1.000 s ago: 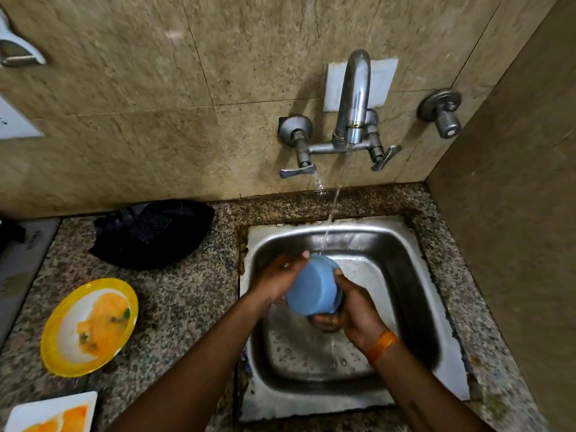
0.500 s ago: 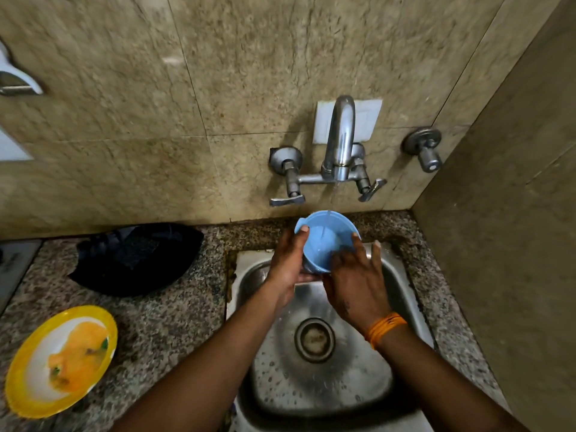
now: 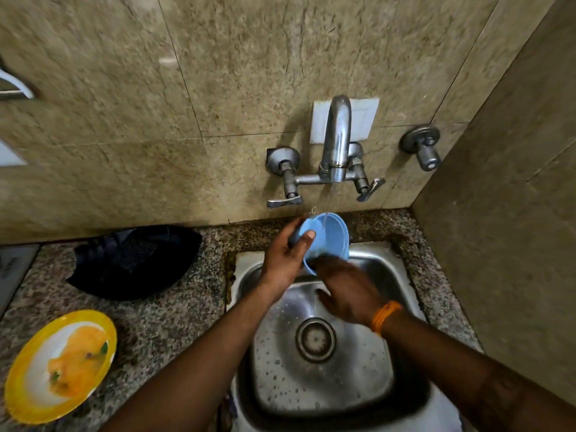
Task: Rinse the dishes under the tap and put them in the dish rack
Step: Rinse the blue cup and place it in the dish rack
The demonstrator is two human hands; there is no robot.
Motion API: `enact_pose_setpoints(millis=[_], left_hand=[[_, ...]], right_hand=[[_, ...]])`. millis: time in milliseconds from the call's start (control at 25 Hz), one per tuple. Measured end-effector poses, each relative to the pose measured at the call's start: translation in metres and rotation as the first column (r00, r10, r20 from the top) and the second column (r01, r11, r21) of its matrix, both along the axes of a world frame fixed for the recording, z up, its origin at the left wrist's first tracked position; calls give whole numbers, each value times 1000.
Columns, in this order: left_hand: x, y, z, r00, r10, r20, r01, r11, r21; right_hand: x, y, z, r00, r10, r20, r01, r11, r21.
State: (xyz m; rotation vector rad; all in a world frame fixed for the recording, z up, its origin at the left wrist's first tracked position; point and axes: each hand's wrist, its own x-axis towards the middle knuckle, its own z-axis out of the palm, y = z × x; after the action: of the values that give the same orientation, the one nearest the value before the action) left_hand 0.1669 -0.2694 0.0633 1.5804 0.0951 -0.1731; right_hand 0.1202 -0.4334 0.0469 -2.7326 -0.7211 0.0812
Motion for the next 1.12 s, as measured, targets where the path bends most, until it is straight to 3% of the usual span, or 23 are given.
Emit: enact_pose_setpoints(millis=[40,80,120,160,200,280,320,360,400,480,520,600,640,680,720,760,800,840,880,920,960,1040,1120], left_hand=[[-4,-3,-1,999,7,34,-7,1000,20],[-9,-9,-3,997,19,74,-22,999,35],[-11,-15,-3,994,36,107,-40,998,37],[-11,-19,-4,990,53,130,-58,998,35],[-9,-22,-5,986,65,150,-71,997,37],[-7,-21,-6,975,95,199,-116,988,97],[-6,-18,-6,968,107,227,-143,979,145],[-5,-15,-6,962,109,252,-161,968,195],[-4,-12,-7,957,104,271,-173,955,242],[-6,-6,-8,952,100,289,-201,916,347],[-6,-7,-7,950,87,298,-208,892,402],[-4,-12,-8,942,57,332,-227,835,501],[-5,-14,-7,935,46,351,-239,814,529],[-7,-15,-5,933,32,357,-237,802,548],[-8,-15,-1,935,1,354,-220,785,579],[-5,-14,1,935,-56,350,-189,756,627],[3,-10,2,933,-132,333,-143,716,684],[11,-3,5,938,-207,278,-67,678,732],[19,3,8,949,-254,187,26,654,756],[26,7,12,962,-258,94,103,656,748],[30,11,15,976,-216,35,130,703,699],[20,8,13,997,-58,47,29,881,472],[-8,-6,2,985,123,119,-149,956,251]], right_hand=[[7,-11,-3,997,19,76,1,967,-254],[15,-17,-3,992,-8,128,58,918,-393],[20,-15,1,985,-72,158,130,907,-399],[21,-4,3,977,-151,150,188,944,-272],[17,12,3,968,-238,84,241,970,-30],[4,46,0,950,-267,-164,313,793,522],[-6,55,-3,950,-235,-204,311,710,631],[-14,54,-6,961,-222,-166,277,731,623],[-15,43,-11,976,-215,-39,202,821,534],[-7,11,-18,958,-66,277,42,995,91],[0,-1,-16,945,-28,327,47,998,-50],[4,10,-12,946,-139,292,151,988,-18],[1,28,-12,949,-266,167,236,955,183],[-5,48,-10,939,-344,-15,314,839,444],[-10,59,-16,940,-320,-117,324,734,596],[-16,59,-21,958,-252,-138,281,722,633],[-20,47,-24,984,-168,-56,172,826,537],[-19,27,-28,994,-58,89,26,945,325],[-12,6,-29,975,36,219,-57,994,93],[-5,-9,-25,953,74,293,-59,997,-57],[1,-16,-20,939,50,341,-16,995,-101],[8,-2,-12,931,-97,353,105,994,-4],[5,36,-9,917,-304,257,249,942,226]])
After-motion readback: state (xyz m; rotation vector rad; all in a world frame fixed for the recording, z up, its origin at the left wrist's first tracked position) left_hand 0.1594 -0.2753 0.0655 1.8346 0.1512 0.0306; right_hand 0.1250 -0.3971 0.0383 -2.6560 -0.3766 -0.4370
